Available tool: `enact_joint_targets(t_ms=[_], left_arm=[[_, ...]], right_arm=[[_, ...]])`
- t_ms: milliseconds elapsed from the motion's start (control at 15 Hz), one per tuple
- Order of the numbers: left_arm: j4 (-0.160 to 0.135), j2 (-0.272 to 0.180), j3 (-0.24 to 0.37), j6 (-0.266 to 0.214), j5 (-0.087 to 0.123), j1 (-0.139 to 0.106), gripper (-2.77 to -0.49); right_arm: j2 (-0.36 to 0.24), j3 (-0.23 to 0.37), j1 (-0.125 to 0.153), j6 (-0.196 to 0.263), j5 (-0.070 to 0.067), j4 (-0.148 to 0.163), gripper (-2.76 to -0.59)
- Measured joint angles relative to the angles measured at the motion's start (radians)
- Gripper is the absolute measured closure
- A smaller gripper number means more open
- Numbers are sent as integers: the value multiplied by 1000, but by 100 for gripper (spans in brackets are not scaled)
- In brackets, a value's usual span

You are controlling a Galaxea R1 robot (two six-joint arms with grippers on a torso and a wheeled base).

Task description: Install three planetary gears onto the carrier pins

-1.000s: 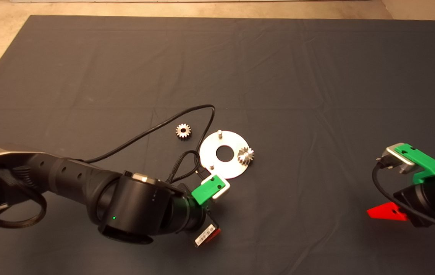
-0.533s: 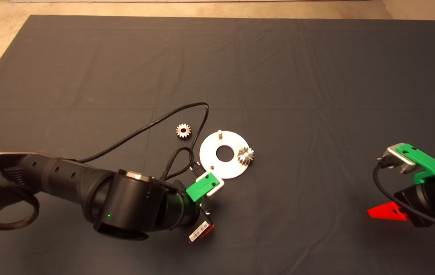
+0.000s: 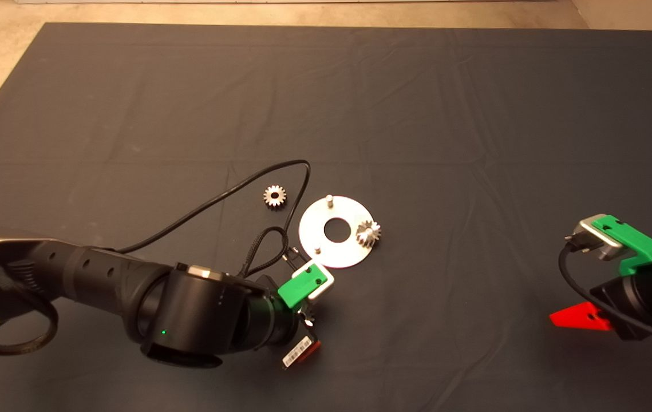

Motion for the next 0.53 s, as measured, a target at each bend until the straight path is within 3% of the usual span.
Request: enact_joint_targets(t_ms=[533], left_arm=[[47,-9,0,0,0,22,-215]], right_arm=[[0,0,0,0,0,0,-192]])
